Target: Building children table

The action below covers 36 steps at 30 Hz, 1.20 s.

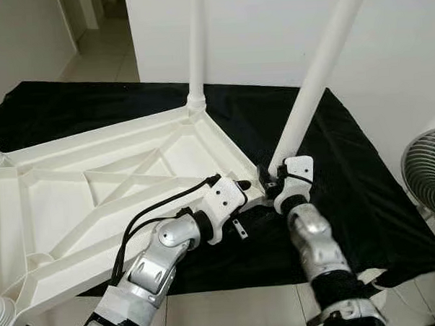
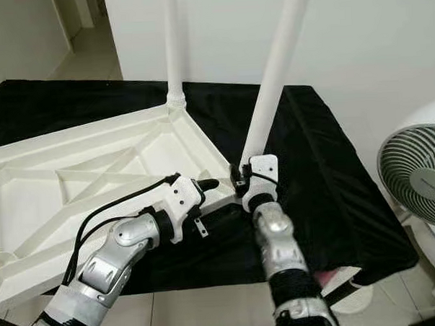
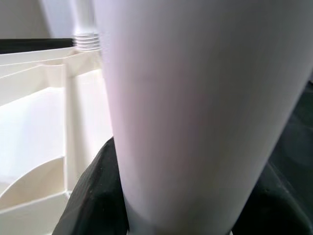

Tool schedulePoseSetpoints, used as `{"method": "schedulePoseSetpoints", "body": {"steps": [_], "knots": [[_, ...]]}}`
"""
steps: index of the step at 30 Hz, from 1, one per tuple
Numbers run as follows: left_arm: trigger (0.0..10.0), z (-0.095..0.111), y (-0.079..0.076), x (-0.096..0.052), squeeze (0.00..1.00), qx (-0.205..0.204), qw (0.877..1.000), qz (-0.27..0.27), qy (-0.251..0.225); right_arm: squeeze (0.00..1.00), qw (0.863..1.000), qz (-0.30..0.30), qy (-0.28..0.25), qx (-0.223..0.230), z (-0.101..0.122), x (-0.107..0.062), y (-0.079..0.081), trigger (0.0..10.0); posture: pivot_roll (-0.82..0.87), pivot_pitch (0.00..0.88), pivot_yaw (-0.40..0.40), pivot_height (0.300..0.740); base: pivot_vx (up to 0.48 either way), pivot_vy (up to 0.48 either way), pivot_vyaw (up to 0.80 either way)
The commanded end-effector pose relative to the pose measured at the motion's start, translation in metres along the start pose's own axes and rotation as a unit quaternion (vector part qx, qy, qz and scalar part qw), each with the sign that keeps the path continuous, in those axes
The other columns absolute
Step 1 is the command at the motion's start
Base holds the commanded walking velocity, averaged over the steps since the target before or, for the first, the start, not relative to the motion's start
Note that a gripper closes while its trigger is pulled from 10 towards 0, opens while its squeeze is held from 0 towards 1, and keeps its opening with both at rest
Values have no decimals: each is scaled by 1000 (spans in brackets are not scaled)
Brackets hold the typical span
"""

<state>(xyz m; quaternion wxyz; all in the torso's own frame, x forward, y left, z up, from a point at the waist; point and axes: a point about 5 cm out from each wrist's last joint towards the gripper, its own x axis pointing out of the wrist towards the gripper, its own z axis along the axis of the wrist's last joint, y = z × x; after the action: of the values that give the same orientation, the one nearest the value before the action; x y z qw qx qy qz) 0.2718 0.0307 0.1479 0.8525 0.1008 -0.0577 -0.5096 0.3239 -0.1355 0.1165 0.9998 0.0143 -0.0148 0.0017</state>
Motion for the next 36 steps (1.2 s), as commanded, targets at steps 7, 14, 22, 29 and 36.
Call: {"method": "schedulePoseSetpoints", "body": {"steps": [7,14,22,29,36], "knots": [[10000,1,-5,2,0,4,1000,-14,-1,0,995,-83,56,13,-20,-17,0,10000,104,3,-67,740,0,0,0],[10000,1,-5,2,0,4,1000,-14,-1,306,995,-82,52,12,-17,-17,-3,10000,104,5,-71,740,0,0,0],[10000,0,-6,2,0,2,1000,-11,-1,1000,998,-27,28,49,-10,-14,-4,10000,104,7,-74,740,0,0,0],[10000,1,-4,2,0,4,1000,-8,-1,941,997,79,15,14,-1,-4,-23,10000,107,5,-74,740,0,0,0],[10000,1,-2,2,0,5,1000,-8,-1,0,980,192,3,-43,10,4,-38,10000,108,4,-68,740,0,0,0]]}}
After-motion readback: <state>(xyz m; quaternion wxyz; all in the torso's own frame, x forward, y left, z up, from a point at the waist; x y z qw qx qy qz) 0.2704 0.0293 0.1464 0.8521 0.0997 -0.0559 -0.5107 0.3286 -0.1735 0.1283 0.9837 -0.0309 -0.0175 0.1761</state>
